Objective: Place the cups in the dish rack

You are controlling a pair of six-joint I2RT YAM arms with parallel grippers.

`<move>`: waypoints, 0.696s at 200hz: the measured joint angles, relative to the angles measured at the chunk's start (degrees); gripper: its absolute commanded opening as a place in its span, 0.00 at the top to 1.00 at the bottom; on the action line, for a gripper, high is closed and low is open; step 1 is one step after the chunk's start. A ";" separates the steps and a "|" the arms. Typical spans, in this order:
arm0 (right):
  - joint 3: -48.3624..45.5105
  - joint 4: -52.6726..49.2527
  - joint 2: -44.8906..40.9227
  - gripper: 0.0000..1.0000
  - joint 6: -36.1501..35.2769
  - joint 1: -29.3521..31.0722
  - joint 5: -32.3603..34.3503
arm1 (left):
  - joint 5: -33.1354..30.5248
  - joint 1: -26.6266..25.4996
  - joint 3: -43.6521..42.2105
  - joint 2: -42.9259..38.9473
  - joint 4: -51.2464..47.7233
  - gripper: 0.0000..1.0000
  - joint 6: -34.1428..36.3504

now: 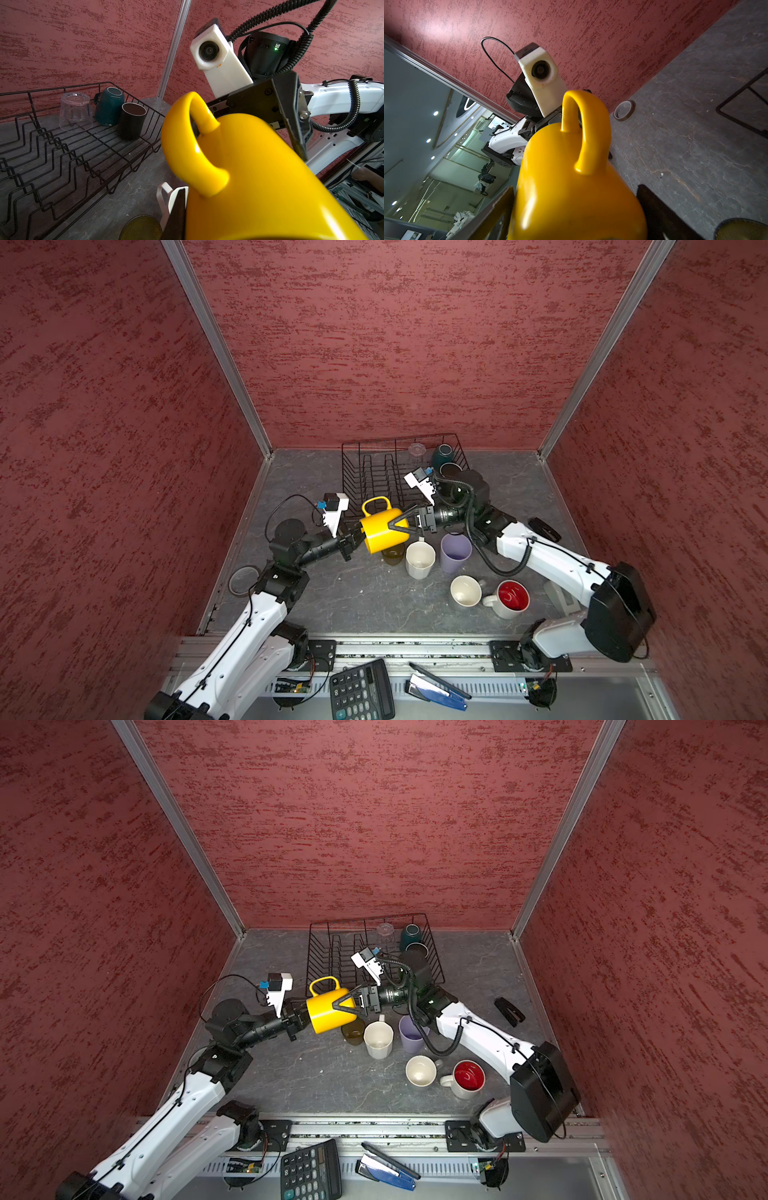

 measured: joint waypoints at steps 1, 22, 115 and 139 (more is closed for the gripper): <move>0.00 0.07 0.04 0.07 0.02 0.00 -0.04 | -0.02 0.02 0.00 0.00 0.00 1.00 0.00; 0.00 -0.07 0.79 0.02 0.11 0.42 -0.09 | -0.63 -0.28 -0.02 0.20 0.09 1.00 0.24; 0.00 -3.37 1.03 0.17 -2.51 1.46 -0.39 | 0.26 -0.37 -0.68 0.79 0.72 1.00 0.24; 0.00 -3.28 1.03 0.23 -2.49 1.46 -0.87 | 0.98 -0.37 -0.68 1.31 1.29 1.00 0.22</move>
